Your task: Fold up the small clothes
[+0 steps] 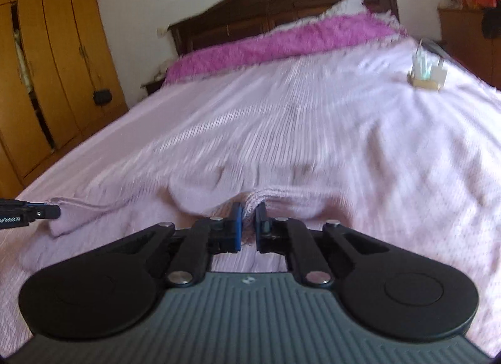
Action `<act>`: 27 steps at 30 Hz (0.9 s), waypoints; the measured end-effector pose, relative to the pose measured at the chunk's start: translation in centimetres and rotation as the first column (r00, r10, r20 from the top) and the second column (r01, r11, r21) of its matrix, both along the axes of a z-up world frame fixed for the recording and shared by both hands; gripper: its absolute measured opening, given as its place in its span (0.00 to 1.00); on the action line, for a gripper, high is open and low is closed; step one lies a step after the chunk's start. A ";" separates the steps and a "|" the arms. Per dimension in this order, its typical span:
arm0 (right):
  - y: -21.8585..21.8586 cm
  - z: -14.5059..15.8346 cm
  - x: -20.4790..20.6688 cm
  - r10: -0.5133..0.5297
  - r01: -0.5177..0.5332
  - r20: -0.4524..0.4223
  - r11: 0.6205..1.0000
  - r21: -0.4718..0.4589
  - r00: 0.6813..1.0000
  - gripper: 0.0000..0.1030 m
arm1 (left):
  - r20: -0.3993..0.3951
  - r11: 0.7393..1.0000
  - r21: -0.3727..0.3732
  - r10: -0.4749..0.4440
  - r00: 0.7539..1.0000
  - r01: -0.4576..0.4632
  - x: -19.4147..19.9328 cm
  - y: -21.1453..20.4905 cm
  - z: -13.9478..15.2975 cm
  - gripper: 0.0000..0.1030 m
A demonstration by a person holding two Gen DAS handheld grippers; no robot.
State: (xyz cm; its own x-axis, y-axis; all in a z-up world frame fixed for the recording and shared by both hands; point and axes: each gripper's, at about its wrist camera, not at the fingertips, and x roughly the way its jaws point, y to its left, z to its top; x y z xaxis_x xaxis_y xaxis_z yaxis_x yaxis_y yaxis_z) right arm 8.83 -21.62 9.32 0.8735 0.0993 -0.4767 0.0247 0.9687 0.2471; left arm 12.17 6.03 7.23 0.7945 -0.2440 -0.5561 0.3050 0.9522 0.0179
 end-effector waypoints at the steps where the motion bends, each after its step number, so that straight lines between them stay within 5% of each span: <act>1: -0.3 0.5 0.4 -0.013 0.013 0.023 1.000 -0.006 1.000 0.08 | 0.017 1.000 0.005 0.009 1.000 -0.009 0.7 0.1 0.4 0.15; 9: -2.3 1.1 6.1 -0.072 0.076 0.050 0.995 -0.070 0.996 0.08 | -0.015 0.995 -0.001 0.103 0.995 -0.103 8.0 1.0 0.0 0.15; 18: -5.4 -3.8 13.1 -0.162 0.164 -0.149 0.987 0.000 0.976 0.12 | -0.139 0.974 0.001 0.223 0.965 -0.225 11.1 4.0 -4.2 0.26; 20: -6.1 -4.2 13.1 -0.154 0.161 -0.137 0.986 0.048 0.979 0.24 | -0.147 0.971 -0.008 0.235 0.961 -0.238 11.1 4.7 -4.2 0.38; 22: -6.8 -4.2 12.6 -0.174 0.186 -0.123 0.978 0.094 0.977 0.58 | -0.142 0.966 0.000 0.254 0.957 -0.257 10.9 5.2 -3.7 0.50; 27: -7.7 -2.8 10.8 -0.211 0.216 -0.055 0.966 0.140 0.976 0.66 | -0.118 0.971 -0.021 0.233 0.965 -0.237 9.7 5.9 -2.0 0.50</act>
State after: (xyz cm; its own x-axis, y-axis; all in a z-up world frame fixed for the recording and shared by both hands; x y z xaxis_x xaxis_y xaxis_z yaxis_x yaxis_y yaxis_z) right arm 19.65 -29.31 6.48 0.8626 -0.0172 -0.5055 0.2397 0.8940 0.3786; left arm 21.83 11.92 5.25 0.7640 -0.0789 -0.6403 0.0708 0.9968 -0.0383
